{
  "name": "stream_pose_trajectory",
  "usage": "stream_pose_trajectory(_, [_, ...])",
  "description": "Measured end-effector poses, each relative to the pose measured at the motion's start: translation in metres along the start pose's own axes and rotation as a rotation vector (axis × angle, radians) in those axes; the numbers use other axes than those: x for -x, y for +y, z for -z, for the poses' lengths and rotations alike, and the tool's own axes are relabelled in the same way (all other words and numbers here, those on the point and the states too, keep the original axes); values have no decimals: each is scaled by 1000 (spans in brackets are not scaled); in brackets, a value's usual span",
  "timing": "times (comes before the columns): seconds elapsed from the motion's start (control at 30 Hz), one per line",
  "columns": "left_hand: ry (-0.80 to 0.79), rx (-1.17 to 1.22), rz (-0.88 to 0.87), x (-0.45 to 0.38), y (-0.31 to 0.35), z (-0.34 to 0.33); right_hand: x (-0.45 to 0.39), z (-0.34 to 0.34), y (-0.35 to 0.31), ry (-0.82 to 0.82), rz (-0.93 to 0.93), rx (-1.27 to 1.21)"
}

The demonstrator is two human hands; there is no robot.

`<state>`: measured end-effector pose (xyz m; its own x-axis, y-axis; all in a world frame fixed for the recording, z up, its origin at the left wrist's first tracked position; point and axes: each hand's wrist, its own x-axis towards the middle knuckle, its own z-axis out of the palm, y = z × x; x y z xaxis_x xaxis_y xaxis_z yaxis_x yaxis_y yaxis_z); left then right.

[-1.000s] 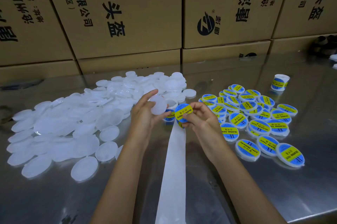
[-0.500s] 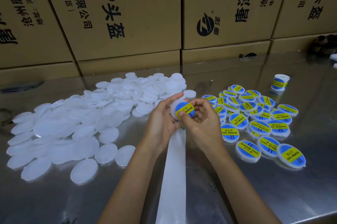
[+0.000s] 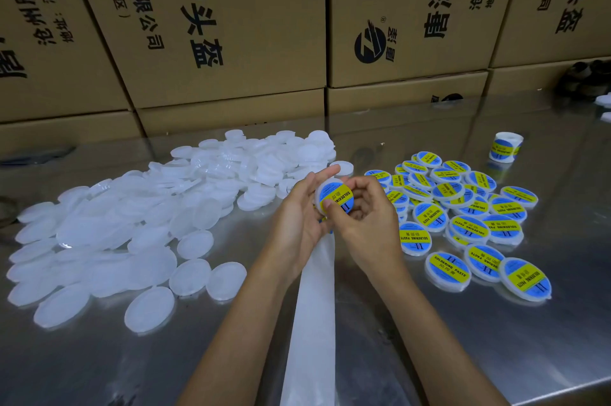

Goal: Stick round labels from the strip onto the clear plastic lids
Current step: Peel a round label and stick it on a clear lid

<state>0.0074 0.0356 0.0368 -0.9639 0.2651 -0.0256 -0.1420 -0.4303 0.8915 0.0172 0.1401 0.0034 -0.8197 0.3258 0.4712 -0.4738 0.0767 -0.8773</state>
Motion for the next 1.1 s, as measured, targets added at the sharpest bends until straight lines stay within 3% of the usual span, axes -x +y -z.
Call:
stream_pose_trajectory(0.23, [0, 29, -17, 1, 0, 1, 0, 3, 5, 63, 124, 295])
stream_pose_trajectory(0.43, [-44, 177, -30, -2, 2, 8, 0, 6, 7, 79, 42, 356])
stream_pose_trajectory(0.63, [-73, 126, -36, 0, 1, 4, 3, 7, 10, 16, 55, 509])
stream_pose_trajectory(0.83, [-115, 62, 15, -1, -1, 3, 0, 11, 7, 105, 65, 565])
stream_pose_trajectory(1.1, [-164, -407, -108, 2, -6, 9, -8, 19, 14, 148, 51, 564])
